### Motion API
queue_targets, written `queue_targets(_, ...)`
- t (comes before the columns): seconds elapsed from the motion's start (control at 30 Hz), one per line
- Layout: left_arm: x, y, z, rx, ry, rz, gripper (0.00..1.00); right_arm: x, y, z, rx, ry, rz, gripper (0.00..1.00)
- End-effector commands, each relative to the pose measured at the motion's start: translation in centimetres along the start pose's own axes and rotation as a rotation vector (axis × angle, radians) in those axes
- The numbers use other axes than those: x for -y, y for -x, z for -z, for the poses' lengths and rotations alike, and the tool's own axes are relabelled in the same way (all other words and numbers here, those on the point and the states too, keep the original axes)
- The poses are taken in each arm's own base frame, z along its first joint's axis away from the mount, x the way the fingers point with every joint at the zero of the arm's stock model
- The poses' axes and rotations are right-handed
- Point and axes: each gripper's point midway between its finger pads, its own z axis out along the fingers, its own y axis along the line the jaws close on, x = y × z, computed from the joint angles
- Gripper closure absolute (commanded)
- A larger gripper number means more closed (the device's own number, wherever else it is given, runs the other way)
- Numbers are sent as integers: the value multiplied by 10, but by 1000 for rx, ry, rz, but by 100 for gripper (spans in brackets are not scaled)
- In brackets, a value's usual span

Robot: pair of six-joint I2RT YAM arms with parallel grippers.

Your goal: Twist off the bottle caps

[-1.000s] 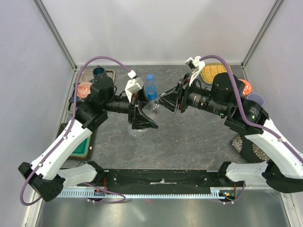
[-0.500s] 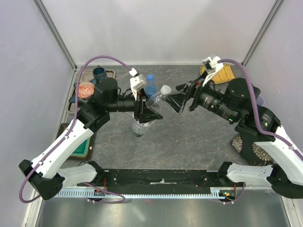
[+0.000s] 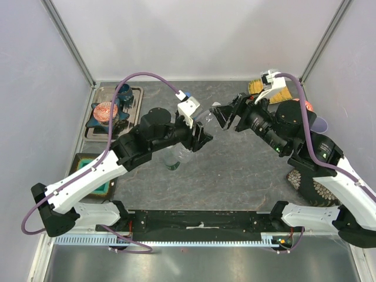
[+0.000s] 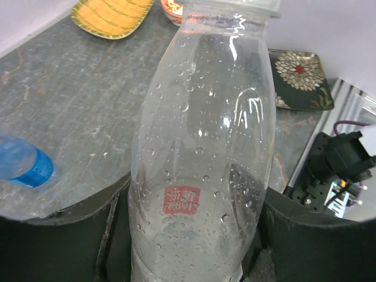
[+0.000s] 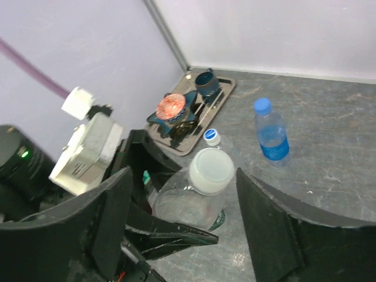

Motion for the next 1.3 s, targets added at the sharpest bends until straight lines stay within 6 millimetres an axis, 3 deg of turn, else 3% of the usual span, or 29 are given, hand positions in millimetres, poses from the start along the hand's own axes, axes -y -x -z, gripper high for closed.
queue_targets(0.0,-15,34,4,106,128,-51,53,24,6,-6,56,-138,-35,25)
queue_targets(0.17,-11,35,3,110,119,-52,53,38,-7,-13,39,-210,-25,27)
queue_targets(0.5,1,30,4,119,66,-66,53,24,-11,-22,44,-137,-50,30)
queue_targets(0.73,1,26,6,120,63,-71,52,22,-13,-22,51,-117,-62,44)
queue_targets(0.97,0,19,5,111,64,-70,51,20,-10,-19,82,-95,-96,33)
queue_targets(1.27,0,15,5,117,62,-65,51,14,-11,-22,83,-63,-106,39)
